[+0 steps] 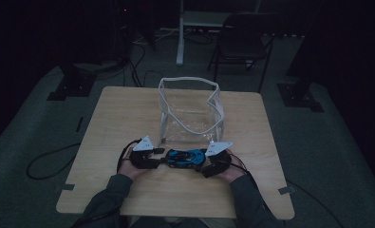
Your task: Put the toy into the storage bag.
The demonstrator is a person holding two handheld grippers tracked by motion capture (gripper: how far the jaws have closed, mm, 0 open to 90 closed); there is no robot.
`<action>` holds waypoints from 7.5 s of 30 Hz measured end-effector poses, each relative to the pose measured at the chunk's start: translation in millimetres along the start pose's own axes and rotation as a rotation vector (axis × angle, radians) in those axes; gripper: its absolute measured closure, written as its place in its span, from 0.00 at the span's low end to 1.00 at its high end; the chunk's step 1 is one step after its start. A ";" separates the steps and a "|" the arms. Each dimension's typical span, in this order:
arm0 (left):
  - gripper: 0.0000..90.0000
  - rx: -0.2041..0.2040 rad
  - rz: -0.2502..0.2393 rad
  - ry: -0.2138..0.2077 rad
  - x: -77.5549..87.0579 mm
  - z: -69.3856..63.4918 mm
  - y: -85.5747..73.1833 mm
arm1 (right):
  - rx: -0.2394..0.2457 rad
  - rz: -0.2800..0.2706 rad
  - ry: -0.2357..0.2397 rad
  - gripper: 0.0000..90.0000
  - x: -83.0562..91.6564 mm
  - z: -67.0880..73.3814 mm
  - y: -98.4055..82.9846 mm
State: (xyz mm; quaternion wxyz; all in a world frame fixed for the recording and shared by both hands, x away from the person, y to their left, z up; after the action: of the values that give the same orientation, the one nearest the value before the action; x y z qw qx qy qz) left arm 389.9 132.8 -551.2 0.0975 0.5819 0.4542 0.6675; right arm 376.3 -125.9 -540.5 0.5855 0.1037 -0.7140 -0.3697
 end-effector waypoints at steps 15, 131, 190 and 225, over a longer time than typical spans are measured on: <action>0.56 -0.029 0.048 -0.038 -10.7 -9.4 -0.3 | -0.082 -0.071 0.064 0.26 8.7 -10.3 -3.7; 0.66 0.079 -0.031 -0.006 19.8 14.1 -7.8 | 0.027 -0.086 -0.060 0.29 52.4 13.9 18.1; 0.66 0.079 -0.015 -0.007 15.5 16.5 -10.1 | -0.092 -0.336 -0.270 0.29 146.0 -9.6 81.8; 0.65 0.078 -0.016 -0.007 13.7 15.2 -9.8 | -0.231 -0.160 -0.389 0.29 118.8 -2.4 96.4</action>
State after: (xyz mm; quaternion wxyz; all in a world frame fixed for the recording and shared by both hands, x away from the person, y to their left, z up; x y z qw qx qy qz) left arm 395.0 154.9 -550.2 0.0815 0.5841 0.4841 0.6465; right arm 371.2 -127.9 -387.6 0.4137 0.0191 -0.7559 -0.5070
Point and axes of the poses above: each handheld gripper's, and its own axes: x roughly backward along the jaws, y roughly out of its top, z roughly to its left, the point moved 4 cm from there along -x, roughly forward along the jaws, and after that the axes turned 11 degrees about z, right-handed, at the moved point
